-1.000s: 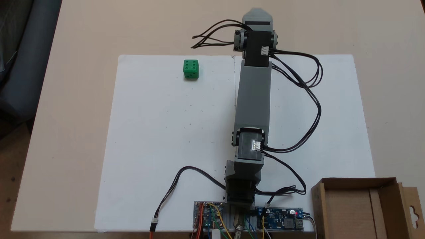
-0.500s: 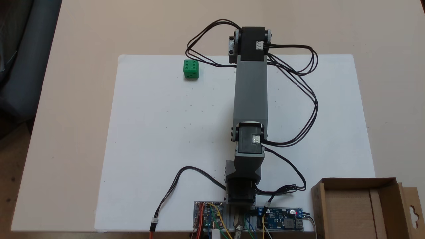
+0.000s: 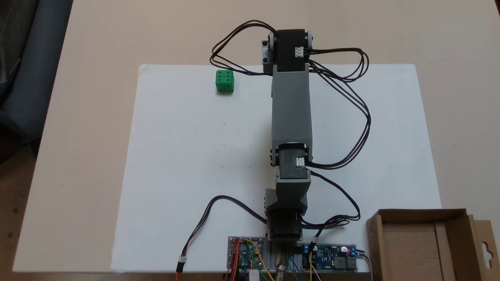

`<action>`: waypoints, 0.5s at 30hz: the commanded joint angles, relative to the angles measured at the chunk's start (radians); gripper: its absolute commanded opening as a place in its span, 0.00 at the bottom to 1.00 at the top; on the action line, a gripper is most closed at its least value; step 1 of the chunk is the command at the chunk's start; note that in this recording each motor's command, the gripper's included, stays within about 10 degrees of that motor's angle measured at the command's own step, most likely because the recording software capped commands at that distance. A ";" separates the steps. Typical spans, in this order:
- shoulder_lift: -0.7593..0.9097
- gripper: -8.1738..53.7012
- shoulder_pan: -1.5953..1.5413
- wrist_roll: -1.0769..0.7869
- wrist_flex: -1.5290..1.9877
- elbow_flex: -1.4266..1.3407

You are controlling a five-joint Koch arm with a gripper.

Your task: Grasp a green dice and put it in the bin.

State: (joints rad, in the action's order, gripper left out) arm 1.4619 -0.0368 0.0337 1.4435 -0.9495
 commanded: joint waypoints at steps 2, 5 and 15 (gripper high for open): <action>0.005 0.82 -0.040 0.147 0.175 0.066; -0.040 0.82 -0.069 0.190 0.176 0.112; -0.170 0.84 -0.184 0.285 0.176 0.245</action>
State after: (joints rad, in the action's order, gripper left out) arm 1.2839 -0.1948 0.2439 1.4450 -0.7716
